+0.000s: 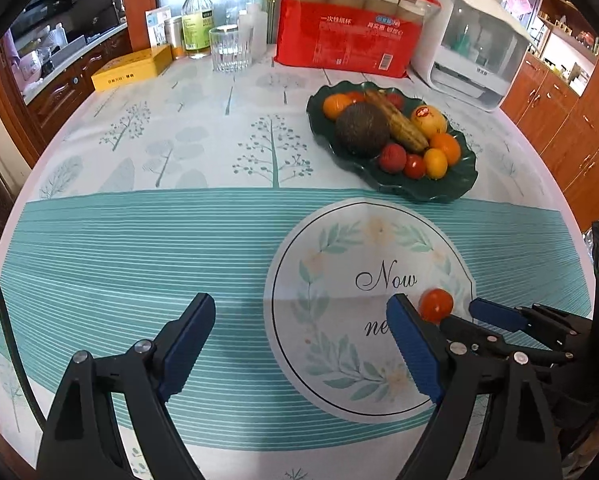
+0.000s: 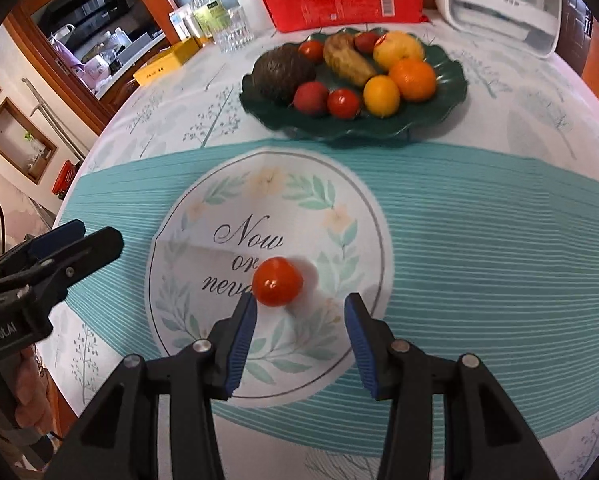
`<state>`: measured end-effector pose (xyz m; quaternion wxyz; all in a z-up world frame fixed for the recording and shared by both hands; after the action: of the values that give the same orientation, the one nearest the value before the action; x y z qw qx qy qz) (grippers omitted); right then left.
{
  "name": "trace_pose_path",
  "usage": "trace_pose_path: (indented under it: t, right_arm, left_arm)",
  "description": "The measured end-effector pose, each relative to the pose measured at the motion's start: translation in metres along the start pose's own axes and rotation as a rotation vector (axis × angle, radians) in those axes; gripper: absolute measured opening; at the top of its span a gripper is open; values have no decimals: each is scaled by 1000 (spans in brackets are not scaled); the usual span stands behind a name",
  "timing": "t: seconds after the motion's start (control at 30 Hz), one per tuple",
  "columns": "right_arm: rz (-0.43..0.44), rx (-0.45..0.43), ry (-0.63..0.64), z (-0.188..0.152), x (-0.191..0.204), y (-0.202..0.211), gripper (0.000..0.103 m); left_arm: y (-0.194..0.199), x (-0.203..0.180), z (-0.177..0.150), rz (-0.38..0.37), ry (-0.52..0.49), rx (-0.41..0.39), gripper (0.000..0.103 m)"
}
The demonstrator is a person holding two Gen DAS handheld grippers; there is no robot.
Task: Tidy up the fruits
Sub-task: 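Grasp the last cherry tomato with the right tool, then carry the cherry tomato with the right tool over the green plate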
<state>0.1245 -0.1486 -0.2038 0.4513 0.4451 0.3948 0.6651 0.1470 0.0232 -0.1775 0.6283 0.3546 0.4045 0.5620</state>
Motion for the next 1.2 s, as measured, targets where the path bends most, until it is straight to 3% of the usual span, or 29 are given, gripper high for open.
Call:
trace_pose_path:
  t: [0.47, 0.63, 1.2]
  right_arm:
    - [-50, -38, 67, 15, 13, -17, 45]
    - [-88, -46, 108, 13, 18, -19, 30]
    - [-73, -49, 100, 8, 22, -6, 29]
  left_arm:
    - [-20, 4, 4, 0, 19, 30, 87]
    - [-21, 3, 4, 1, 19, 29, 87]
    - [-26, -3, 10, 26, 5, 63, 87]
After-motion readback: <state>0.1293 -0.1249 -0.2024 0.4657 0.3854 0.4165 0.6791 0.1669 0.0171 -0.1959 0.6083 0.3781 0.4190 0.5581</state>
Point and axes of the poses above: each gripper's, at about its wrist camera, not at the fingertips, and y roughly against the way its jaws point, x to its left, z to its top, the point moved 4 cm from there along -y, roughly the way its jaws point, and after that the axes turned 6 degrees about x, right-handed, at the moved point
